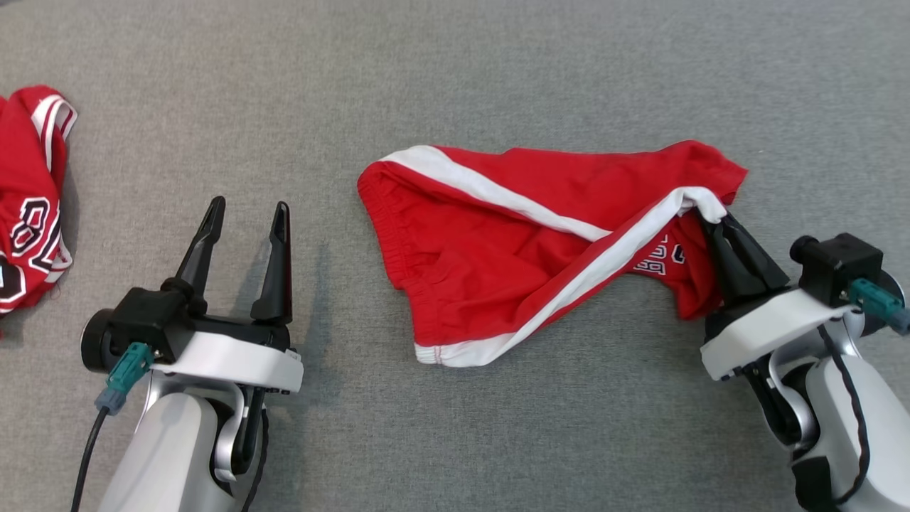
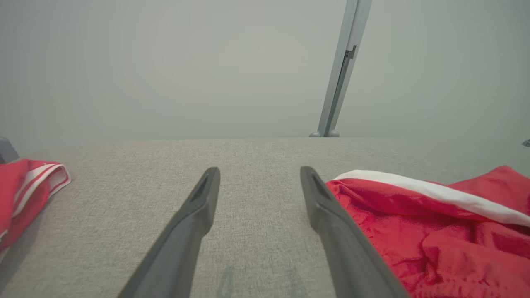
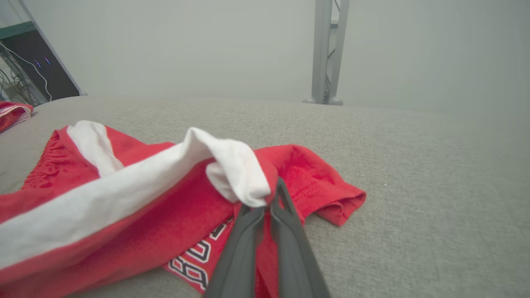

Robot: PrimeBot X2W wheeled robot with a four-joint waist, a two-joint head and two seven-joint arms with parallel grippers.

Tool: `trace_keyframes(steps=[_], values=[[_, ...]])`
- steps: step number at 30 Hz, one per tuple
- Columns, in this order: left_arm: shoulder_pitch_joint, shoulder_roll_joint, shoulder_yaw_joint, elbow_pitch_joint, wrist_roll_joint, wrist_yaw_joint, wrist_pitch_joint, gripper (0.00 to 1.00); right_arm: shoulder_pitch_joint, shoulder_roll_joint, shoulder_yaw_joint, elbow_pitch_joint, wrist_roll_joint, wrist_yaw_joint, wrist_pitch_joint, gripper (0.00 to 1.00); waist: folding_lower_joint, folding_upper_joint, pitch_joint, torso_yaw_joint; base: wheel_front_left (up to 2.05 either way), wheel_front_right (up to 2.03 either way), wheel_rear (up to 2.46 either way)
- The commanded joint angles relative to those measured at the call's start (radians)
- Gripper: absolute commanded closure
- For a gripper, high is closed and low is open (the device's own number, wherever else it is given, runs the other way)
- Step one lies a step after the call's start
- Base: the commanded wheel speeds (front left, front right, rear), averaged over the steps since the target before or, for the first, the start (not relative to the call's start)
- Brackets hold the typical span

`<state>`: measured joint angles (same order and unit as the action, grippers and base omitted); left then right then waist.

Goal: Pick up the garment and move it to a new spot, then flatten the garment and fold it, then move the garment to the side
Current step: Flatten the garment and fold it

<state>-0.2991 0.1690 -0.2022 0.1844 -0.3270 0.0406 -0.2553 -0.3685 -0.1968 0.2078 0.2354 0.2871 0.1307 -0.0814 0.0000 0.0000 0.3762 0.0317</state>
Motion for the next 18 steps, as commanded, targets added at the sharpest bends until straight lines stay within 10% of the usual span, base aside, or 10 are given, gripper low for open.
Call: trace_keyframes(steps=[1, 5, 8, 18], values=[[-0.025, -0.001, 0.003, 0.004, 0.007, -0.003, -0.003, 0.00, -0.025, -0.009, 0.000, 0.025, 0.008, 0.000, -0.013, 1.00, 0.0000, 0.0000, 0.027, 0.018, 0.00, 0.00, 0.00], [-0.035, -0.007, 0.006, 0.011, 0.009, -0.004, -0.008, 0.00, -0.075, -0.014, 0.007, 0.100, 0.026, 0.000, -0.037, 1.00, 0.0000, 0.0000, 0.042, 0.022, 0.00, 0.00, 0.00], [-0.043, -0.006, 0.011, 0.015, 0.012, -0.005, -0.009, 0.00, -0.095, -0.009, 0.009, 0.140, 0.044, 0.000, -0.070, 0.00, 0.0000, 0.0000, 0.045, 0.019, 0.00, 0.00, 0.00], [-0.017, -0.006, 0.027, 0.029, 0.014, 0.001, -0.009, 0.00, -0.047, 0.014, -0.084, 0.152, 0.063, 0.000, -0.171, 0.00, 0.0000, 0.0000, -0.002, -0.023, 0.00, 0.00, 0.00]])
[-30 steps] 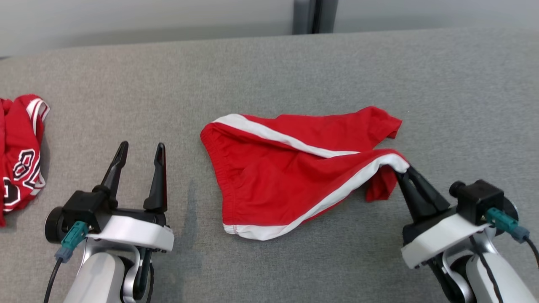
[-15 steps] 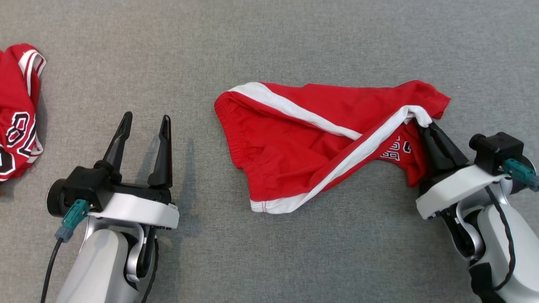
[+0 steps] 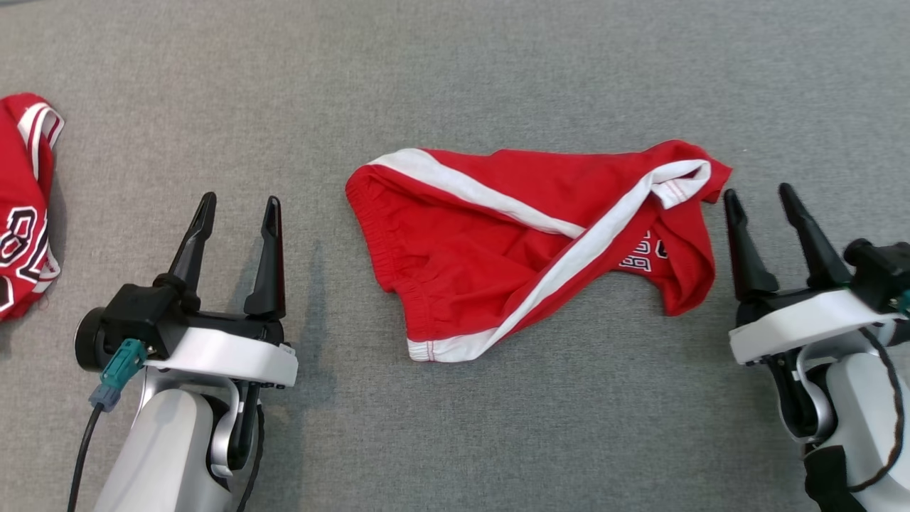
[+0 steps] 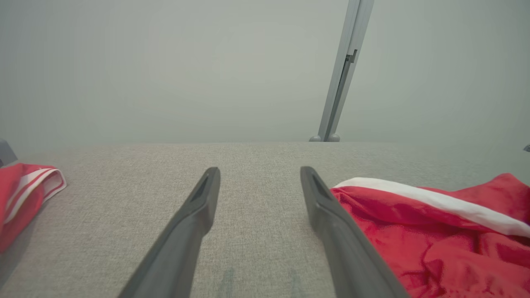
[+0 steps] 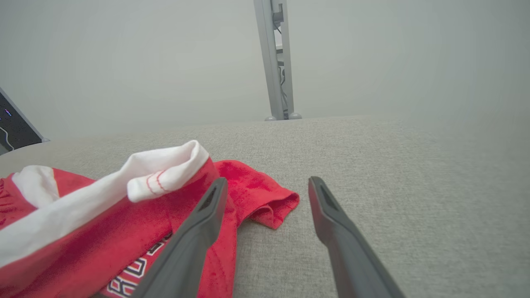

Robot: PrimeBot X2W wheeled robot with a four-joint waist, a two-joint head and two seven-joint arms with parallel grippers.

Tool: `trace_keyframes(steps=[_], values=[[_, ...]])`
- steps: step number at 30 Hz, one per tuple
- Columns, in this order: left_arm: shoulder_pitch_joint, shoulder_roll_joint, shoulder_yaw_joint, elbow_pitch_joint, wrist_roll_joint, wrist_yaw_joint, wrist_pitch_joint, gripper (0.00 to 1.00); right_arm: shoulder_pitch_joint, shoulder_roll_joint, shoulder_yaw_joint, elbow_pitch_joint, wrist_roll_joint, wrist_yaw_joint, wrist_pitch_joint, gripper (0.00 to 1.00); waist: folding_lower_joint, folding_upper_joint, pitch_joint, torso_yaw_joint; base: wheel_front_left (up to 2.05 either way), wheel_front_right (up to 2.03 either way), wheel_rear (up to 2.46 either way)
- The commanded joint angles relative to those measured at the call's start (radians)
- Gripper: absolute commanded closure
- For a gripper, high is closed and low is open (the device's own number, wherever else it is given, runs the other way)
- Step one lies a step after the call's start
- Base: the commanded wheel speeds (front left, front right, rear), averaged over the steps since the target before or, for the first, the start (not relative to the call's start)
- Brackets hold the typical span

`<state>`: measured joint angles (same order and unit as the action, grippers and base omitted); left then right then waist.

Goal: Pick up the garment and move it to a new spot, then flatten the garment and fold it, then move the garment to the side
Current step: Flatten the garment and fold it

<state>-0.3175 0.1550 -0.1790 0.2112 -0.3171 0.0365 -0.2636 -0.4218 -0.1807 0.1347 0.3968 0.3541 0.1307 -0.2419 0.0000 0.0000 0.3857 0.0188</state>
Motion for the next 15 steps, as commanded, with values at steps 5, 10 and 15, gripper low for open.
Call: trace_keyframes(steps=[5, 10, 15], values=[[0.034, 0.007, 0.011, 0.008, 0.004, 0.006, -0.001, 0.00, 0.063, 0.012, -0.087, -0.072, -0.041, 0.000, -0.022, 0.00, 0.0000, 0.0000, -0.059, -0.025, 0.00, 0.00, 0.00], [0.070, 0.012, 0.018, 0.007, -0.003, 0.009, -0.001, 0.00, 0.133, 0.036, -0.127, -0.150, -0.095, 0.000, -0.024, 0.00, 0.0000, 0.0000, -0.114, -0.038, 0.00, 0.00, 0.00], [0.119, 0.018, 0.025, 0.002, -0.004, 0.018, -0.001, 0.00, 0.215, 0.057, -0.135, -0.217, -0.131, 0.000, -0.001, 0.00, 0.0000, 0.0000, -0.163, -0.049, 0.00, 0.00, 0.00]])
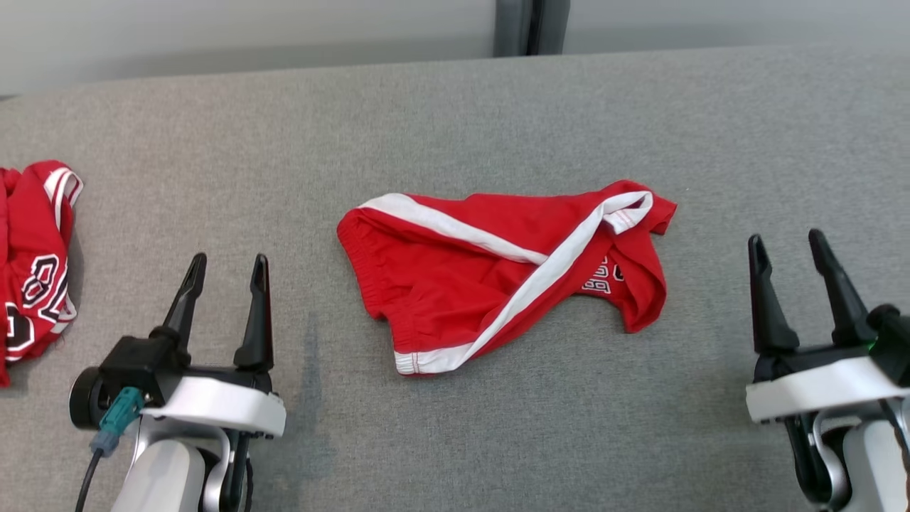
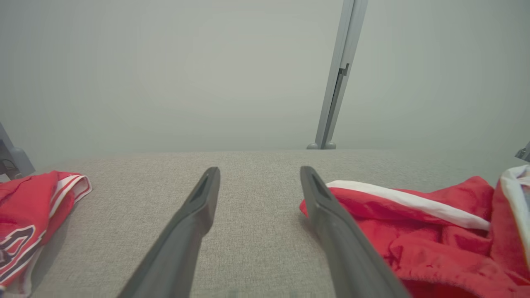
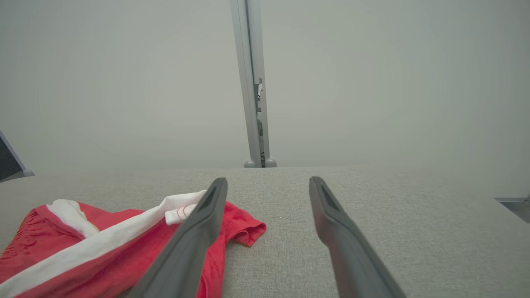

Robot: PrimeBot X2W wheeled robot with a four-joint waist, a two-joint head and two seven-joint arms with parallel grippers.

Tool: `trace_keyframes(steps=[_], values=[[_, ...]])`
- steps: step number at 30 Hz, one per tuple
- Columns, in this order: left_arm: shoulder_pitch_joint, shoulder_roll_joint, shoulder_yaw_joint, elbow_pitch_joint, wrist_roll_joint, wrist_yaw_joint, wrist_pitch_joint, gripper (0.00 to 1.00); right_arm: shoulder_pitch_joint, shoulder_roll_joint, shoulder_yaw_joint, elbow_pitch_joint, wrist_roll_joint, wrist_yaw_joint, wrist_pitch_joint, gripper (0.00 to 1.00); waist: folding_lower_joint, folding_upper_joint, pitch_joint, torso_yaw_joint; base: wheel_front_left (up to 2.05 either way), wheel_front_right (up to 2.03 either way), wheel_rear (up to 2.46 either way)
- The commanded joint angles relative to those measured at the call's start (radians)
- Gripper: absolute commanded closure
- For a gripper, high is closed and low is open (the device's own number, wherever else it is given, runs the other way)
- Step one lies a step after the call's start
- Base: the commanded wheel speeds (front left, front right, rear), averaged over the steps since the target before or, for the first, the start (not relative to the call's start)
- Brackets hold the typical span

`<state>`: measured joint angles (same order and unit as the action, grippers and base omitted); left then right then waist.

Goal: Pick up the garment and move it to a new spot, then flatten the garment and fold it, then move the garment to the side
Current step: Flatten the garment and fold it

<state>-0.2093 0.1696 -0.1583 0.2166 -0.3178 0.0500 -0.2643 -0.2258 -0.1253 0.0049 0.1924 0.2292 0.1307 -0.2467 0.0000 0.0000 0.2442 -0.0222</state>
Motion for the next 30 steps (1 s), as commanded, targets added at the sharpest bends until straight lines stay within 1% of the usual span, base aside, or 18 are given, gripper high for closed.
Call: trace_keyframes(steps=[1, 5, 10, 21, 27, 30], values=[[0.021, 0.004, 0.005, -0.005, -0.004, 0.006, 0.000, 0.00, 0.036, 0.005, -0.005, -0.025, -0.014, 0.000, 0.011, 0.00, 0.0000, 0.0000, -0.029, -0.010, 0.00, 0.00, 0.00], [0.061, 0.005, 0.003, -0.004, -0.007, 0.014, 0.001, 0.00, 0.101, 0.018, -0.011, -0.074, -0.025, 0.000, 0.037, 0.00, 0.0000, 0.0000, -0.059, -0.017, 0.00, 0.00, 0.00], [0.090, 0.004, 0.001, -0.007, -0.011, 0.021, 0.004, 0.00, 0.146, 0.032, -0.013, -0.108, -0.030, 0.000, 0.061, 0.00, 0.0000, 0.0000, -0.080, -0.022, 0.00, 0.00, 0.00], [0.111, 0.011, -0.017, -0.019, -0.014, 0.024, 0.020, 0.00, 0.182, 0.046, -0.028, -0.150, -0.032, 0.000, 0.090, 0.00, 0.0000, 0.0000, -0.092, -0.018, 0.00, 0.00, 0.00], [0.092, 0.005, -0.046, -0.023, -0.023, 0.000, 0.039, 0.00, 0.193, 0.053, -0.036, -0.161, -0.032, 0.000, 0.092, 0.00, 0.0000, 0.0000, -0.088, -0.013, 0.00, 0.00, 0.00], [0.088, -0.006, -0.082, -0.029, -0.033, -0.028, 0.078, 0.00, 0.191, 0.056, -0.035, -0.162, -0.030, 0.000, 0.093, 0.00, 0.0000, 0.0000, -0.082, -0.012, 0.00, 0.00, 0.00]])
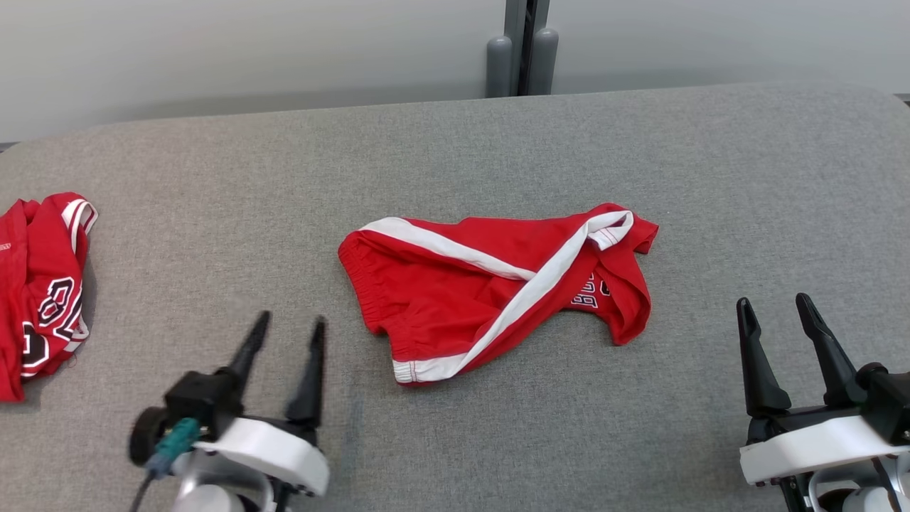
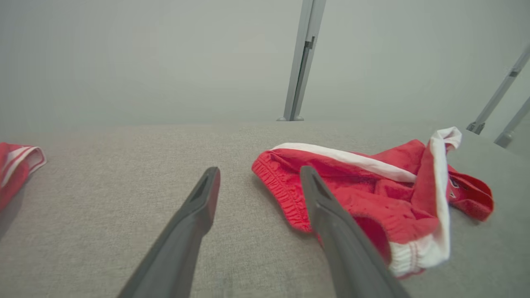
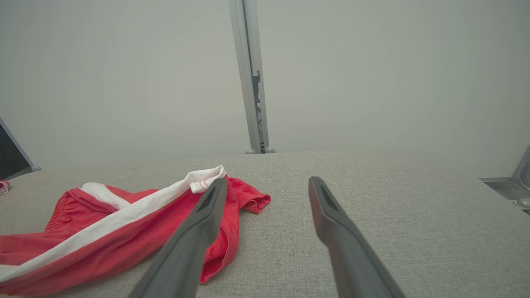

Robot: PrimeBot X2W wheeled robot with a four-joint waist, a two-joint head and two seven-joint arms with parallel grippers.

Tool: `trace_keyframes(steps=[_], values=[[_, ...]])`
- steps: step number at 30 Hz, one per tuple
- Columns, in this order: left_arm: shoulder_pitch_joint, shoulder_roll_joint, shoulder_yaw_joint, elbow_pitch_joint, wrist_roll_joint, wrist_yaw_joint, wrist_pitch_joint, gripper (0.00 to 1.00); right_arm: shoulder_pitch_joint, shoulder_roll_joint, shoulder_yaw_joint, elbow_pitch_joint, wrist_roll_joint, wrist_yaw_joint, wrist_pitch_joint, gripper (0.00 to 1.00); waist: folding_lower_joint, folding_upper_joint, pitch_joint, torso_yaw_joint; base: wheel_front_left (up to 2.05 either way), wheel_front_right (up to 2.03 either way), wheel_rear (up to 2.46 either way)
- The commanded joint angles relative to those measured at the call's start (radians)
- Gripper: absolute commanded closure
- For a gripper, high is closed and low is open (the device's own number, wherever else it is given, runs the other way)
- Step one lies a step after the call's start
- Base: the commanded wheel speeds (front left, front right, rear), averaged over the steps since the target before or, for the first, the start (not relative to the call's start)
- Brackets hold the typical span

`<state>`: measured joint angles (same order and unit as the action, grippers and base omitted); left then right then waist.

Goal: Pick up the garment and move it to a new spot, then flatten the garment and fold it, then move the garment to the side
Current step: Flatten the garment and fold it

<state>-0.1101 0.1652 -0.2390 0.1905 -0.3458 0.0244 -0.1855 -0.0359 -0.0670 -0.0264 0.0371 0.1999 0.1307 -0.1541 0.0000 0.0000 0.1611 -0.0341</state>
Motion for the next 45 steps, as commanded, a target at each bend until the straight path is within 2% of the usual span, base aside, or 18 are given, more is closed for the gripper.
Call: trace_keyframes(steps=[1, 7, 16, 23, 24, 25, 26, 27, 28, 35, 45], values=[[-0.007, -0.009, -0.016, -0.009, -0.012, -0.013, 0.015, 0.00, 0.001, -0.001, -0.003, -0.008, -0.001, 0.000, 0.000, 0.00, 0.0000, 0.0000, 0.003, 0.000, 0.00, 0.00, 0.00], [0.029, -0.029, -0.084, -0.042, -0.048, -0.067, 0.096, 0.00, -0.004, 0.003, 0.007, -0.004, 0.003, 0.000, -0.006, 0.00, 0.0000, 0.0000, 0.016, -0.001, 0.00, 0.00, 0.00], [0.058, -0.033, -0.143, -0.065, -0.080, -0.098, 0.168, 0.00, -0.015, 0.008, 0.016, 0.010, 0.008, 0.000, -0.010, 0.00, 0.0000, 0.0000, 0.035, 0.002, 0.00, 0.00, 0.00], [0.029, -0.037, -0.165, -0.055, -0.105, -0.117, 0.179, 0.00, -0.027, 0.009, 0.025, 0.021, 0.010, 0.000, -0.013, 0.00, 0.0000, 0.0000, 0.046, -0.002, 0.00, 0.00, 0.00], [0.029, -0.037, -0.167, -0.051, -0.110, -0.121, 0.184, 0.15, -0.031, 0.009, 0.028, 0.023, 0.011, 0.000, -0.014, 0.00, 0.0000, 0.0000, 0.048, -0.003, 0.00, 0.00, 0.00], [0.026, -0.038, -0.166, -0.049, -0.120, -0.121, 0.184, 0.48, -0.033, 0.009, 0.030, 0.024, 0.011, 0.000, -0.014, 0.00, 0.0000, 0.0000, 0.049, -0.004, 0.00, 0.00, 0.00], [0.018, -0.035, -0.165, -0.049, -0.120, -0.123, 0.183, 0.62, -0.035, 0.009, 0.033, 0.025, 0.012, 0.000, -0.014, 0.00, 0.0000, 0.0000, 0.053, -0.006, 0.00, 0.00, 0.00], [0.010, -0.031, -0.167, -0.048, -0.124, -0.126, 0.185, 0.97, -0.037, 0.009, 0.034, 0.026, 0.013, 0.000, -0.016, 0.00, 0.0000, 0.0000, 0.056, -0.008, 0.00, 0.00, 0.00], [0.006, -0.030, -0.168, -0.049, -0.127, -0.127, 0.188, 1.00, -0.039, 0.009, 0.035, 0.027, 0.014, 0.000, -0.017, 0.00, 0.0000, 0.0000, 0.060, -0.008, 0.00, 0.00, 0.00], [-0.021, -0.017, -0.174, -0.052, -0.127, -0.133, 0.179, 1.00, -0.083, 0.000, 0.065, 0.051, 0.018, 0.000, -0.014, 0.00, 0.0000, 0.0000, 0.099, -0.006, 0.00, 0.00, 0.00], [-0.092, -0.032, -0.206, -0.026, -0.099, -0.138, 0.145, 1.00, -0.240, -0.034, 0.165, 0.147, 0.039, 0.000, -0.022, 0.00, 0.0000, 0.0000, 0.172, 0.049, 0.00, 0.00, 0.00]])
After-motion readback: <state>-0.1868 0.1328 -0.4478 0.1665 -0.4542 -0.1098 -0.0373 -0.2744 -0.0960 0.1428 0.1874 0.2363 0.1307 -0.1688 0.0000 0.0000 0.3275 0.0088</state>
